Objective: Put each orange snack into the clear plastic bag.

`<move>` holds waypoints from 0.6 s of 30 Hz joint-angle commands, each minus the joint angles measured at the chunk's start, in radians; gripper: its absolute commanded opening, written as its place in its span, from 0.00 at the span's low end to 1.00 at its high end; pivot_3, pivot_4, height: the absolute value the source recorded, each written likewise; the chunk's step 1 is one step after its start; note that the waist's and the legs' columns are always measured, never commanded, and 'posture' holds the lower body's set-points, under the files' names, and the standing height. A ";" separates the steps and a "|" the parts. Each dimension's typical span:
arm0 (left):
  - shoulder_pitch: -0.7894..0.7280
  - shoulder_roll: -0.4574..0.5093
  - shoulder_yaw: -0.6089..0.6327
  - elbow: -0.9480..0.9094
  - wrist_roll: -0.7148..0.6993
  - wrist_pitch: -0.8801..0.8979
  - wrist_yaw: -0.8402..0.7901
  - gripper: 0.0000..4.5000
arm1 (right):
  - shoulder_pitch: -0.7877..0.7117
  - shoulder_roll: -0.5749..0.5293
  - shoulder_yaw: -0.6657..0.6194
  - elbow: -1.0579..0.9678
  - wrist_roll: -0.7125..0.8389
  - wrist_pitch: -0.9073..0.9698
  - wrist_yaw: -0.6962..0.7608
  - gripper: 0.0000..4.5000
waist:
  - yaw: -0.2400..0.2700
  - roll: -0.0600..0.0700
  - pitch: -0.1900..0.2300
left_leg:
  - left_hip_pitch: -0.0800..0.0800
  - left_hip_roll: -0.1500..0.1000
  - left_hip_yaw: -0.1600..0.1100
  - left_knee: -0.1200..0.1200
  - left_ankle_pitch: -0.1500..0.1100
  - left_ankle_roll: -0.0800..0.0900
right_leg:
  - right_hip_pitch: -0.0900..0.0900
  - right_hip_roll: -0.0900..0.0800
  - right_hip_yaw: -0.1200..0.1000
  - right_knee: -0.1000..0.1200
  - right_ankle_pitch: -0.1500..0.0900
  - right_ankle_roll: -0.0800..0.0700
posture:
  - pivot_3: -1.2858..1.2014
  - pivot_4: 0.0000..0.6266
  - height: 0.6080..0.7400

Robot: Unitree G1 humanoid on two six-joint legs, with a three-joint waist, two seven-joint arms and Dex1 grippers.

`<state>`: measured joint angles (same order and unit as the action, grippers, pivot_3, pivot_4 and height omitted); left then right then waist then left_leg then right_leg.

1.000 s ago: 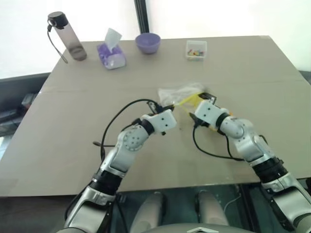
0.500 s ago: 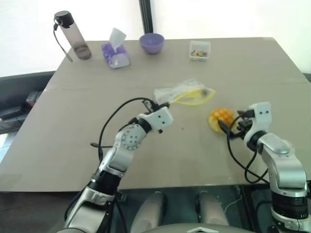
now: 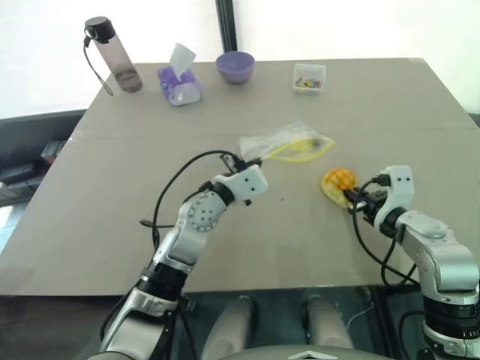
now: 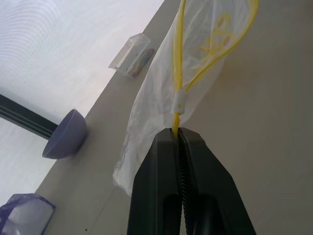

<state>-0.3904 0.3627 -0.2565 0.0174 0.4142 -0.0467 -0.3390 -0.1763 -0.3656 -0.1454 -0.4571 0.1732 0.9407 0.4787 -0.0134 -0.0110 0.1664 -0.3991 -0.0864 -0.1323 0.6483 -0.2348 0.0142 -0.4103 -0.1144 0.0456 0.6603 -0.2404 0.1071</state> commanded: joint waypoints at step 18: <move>-0.019 -0.032 -0.031 0.007 0.024 -0.025 0.028 0.00 | -0.247 -0.084 0.001 0.059 0.289 0.094 0.048 0.01 | 0.001 0.000 0.000 | -0.001 0.000 -0.001 0.000 0.000 0.000 | 0.000 -0.002 -0.001 -0.001 0.000 0.000 | 0.52 0.24 1.00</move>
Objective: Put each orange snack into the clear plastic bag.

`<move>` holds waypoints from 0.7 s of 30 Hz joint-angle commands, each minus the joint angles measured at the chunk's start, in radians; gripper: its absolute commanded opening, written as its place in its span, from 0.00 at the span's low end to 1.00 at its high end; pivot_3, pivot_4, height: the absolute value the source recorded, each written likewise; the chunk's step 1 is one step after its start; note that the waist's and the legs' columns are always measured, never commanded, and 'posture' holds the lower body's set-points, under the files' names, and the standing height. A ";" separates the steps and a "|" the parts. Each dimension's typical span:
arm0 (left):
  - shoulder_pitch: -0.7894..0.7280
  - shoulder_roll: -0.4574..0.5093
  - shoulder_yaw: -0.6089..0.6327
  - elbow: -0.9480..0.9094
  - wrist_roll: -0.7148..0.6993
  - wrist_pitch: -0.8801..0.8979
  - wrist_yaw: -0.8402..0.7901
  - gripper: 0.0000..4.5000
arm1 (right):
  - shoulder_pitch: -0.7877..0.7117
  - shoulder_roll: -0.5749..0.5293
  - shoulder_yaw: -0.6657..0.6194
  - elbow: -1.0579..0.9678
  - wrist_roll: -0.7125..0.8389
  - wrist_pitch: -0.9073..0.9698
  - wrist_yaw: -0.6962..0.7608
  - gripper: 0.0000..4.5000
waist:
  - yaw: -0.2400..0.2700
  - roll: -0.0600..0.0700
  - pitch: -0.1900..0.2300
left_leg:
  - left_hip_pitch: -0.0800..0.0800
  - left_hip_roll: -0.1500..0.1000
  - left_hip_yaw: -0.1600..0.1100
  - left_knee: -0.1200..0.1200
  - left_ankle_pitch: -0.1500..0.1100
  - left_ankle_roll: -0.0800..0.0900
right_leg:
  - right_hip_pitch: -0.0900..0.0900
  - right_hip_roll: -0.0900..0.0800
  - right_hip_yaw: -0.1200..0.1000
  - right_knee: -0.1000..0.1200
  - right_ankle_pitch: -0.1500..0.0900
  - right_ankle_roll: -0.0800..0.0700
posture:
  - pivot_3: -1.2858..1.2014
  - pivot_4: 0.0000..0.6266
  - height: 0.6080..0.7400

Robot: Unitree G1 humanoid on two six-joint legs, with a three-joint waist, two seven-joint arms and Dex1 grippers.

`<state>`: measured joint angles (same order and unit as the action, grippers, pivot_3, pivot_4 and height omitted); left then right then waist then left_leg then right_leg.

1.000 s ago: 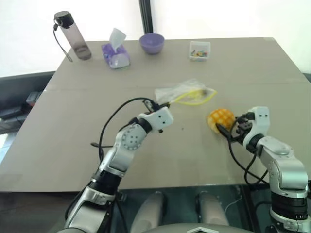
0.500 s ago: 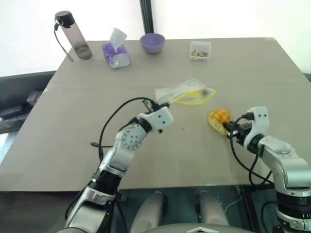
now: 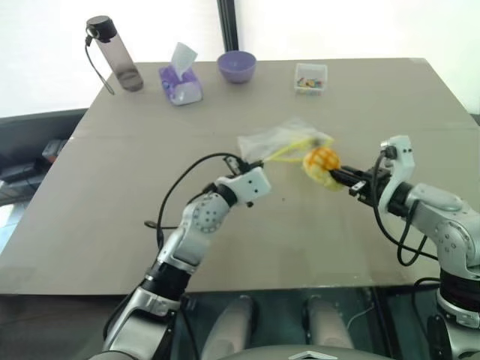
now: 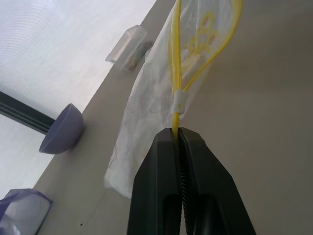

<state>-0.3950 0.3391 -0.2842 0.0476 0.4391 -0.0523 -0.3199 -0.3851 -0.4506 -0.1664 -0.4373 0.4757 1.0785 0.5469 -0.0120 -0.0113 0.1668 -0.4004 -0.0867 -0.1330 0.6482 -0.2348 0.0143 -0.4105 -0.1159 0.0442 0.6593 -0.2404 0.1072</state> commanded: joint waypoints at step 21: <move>-0.034 -0.017 -0.058 0.001 -0.044 -0.151 -0.083 0.00 | -0.247 0.030 0.143 0.377 -0.122 -0.163 -0.073 0.01 | -0.003 0.000 0.000 | 0.000 0.000 0.000 0.000 0.000 0.000 | 0.000 0.000 0.000 -0.001 0.000 0.000 | 0.52 0.24 1.00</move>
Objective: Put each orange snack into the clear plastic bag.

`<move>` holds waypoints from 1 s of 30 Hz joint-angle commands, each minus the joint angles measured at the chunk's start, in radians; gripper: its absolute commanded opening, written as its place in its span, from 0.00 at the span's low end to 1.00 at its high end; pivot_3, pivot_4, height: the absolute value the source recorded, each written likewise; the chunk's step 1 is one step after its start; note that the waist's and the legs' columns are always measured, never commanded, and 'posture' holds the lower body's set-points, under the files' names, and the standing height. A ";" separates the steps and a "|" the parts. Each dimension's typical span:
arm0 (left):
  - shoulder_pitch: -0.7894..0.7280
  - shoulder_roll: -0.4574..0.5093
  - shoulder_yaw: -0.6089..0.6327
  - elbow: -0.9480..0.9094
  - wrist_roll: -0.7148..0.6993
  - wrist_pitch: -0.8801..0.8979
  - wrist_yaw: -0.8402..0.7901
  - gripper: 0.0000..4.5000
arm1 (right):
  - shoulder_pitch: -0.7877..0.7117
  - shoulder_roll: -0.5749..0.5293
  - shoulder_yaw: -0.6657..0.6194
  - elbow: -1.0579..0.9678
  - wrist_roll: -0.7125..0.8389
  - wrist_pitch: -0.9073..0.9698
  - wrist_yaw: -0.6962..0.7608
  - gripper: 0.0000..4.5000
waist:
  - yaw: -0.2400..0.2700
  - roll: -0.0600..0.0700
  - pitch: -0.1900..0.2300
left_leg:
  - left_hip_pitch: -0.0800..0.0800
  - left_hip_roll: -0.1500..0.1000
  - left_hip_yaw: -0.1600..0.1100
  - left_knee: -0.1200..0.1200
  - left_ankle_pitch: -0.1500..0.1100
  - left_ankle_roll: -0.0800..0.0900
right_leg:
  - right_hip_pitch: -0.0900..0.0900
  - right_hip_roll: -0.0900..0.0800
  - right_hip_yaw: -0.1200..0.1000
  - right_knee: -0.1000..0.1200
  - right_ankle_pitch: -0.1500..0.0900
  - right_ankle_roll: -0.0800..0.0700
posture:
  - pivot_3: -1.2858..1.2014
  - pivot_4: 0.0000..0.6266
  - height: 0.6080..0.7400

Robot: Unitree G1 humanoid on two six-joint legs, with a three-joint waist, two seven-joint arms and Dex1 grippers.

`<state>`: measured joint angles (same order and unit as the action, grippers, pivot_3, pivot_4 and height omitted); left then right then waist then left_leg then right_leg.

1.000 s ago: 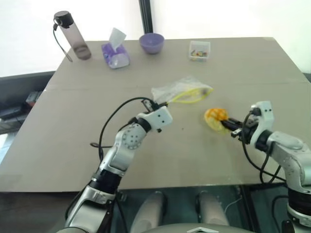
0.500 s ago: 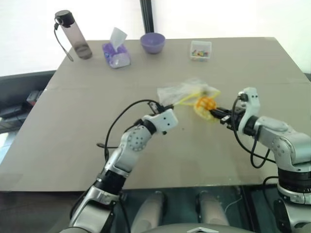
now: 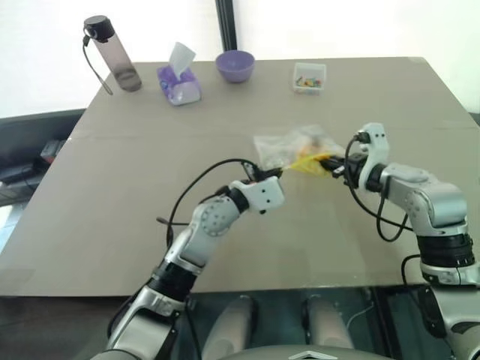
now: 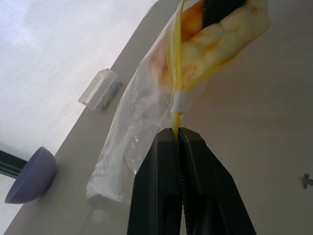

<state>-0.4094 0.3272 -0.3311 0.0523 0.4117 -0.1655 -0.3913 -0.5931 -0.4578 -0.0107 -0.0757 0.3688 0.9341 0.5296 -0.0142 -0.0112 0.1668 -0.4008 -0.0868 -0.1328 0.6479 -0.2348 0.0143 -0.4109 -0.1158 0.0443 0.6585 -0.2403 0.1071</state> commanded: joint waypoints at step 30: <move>0.000 -0.140 0.100 -0.009 -0.209 0.168 0.007 0.00 | 0.237 -0.369 0.116 -0.152 -0.269 -0.406 0.119 0.70 | -0.003 0.000 0.000 | 0.000 -0.001 0.001 0.001 0.000 0.000 | 0.001 0.000 0.000 -0.001 0.000 0.001 | 0.52 0.24 1.00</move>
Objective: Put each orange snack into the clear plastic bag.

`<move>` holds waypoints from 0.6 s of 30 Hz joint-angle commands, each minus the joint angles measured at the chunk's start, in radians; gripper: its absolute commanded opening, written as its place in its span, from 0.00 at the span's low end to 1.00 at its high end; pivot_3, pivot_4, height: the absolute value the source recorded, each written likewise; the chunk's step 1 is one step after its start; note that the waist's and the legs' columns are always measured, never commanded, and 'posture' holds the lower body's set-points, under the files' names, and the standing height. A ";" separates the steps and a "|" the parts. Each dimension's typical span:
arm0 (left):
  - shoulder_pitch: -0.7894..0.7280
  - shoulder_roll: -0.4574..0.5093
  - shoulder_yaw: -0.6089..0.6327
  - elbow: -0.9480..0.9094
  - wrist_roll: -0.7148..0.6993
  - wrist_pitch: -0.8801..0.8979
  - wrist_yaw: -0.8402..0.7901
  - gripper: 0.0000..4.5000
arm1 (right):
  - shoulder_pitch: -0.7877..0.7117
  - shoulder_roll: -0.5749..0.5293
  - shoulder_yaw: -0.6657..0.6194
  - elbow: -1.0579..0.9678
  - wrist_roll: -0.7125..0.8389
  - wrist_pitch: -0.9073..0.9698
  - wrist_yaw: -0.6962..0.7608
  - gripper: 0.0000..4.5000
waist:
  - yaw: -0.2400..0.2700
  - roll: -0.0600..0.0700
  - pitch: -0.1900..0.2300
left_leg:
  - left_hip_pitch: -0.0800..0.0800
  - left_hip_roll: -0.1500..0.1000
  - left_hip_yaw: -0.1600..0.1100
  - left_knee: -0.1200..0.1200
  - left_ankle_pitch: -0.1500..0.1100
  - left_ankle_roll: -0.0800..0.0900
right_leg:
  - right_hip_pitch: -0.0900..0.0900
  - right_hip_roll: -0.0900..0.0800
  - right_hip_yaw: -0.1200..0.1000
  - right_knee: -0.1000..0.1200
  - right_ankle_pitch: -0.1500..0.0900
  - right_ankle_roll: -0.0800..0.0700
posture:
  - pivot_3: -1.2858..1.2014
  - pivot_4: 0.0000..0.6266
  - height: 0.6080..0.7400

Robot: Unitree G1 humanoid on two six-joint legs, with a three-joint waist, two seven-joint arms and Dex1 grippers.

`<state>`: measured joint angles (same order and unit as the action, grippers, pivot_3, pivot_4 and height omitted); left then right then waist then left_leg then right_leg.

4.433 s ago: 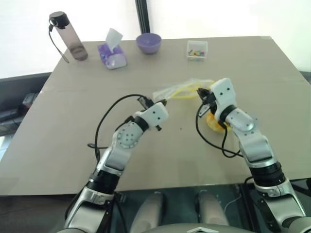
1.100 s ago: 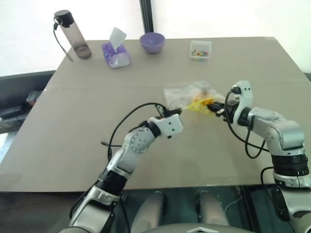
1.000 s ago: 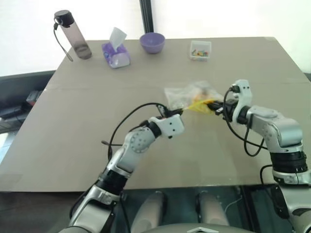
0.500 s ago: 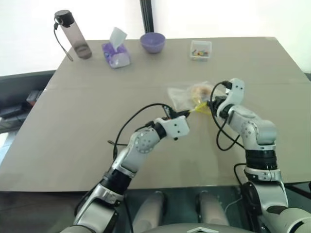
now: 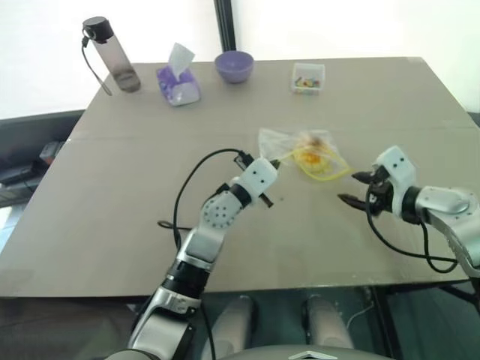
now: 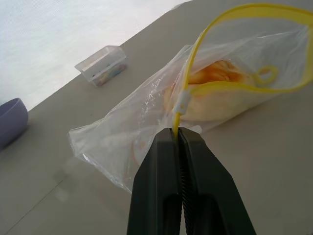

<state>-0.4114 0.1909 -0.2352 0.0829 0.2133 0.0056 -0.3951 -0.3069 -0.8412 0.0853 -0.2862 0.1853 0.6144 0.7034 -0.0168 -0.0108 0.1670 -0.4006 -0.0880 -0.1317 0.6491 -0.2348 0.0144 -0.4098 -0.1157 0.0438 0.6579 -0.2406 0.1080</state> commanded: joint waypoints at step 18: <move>0.008 0.006 0.003 -0.037 -0.005 -0.004 0.020 0.00 | -0.116 0.106 0.075 0.139 -0.233 -0.230 -0.044 0.01 | 0.005 0.000 0.000 | -0.001 0.001 -0.001 0.000 0.002 -0.004 | 0.000 0.000 0.000 -0.001 0.000 0.000 | 0.52 0.24 1.00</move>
<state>-0.4071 0.1949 -0.2361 0.0819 0.2136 0.0113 -0.3837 -0.4174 -0.7326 0.1890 -0.1210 -0.0424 0.4005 0.6579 -0.0121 -0.0110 0.1672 -0.4014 -0.0870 -0.1324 0.6488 -0.2327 0.0108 -0.4101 -0.1161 0.0440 0.6569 -0.2405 0.1076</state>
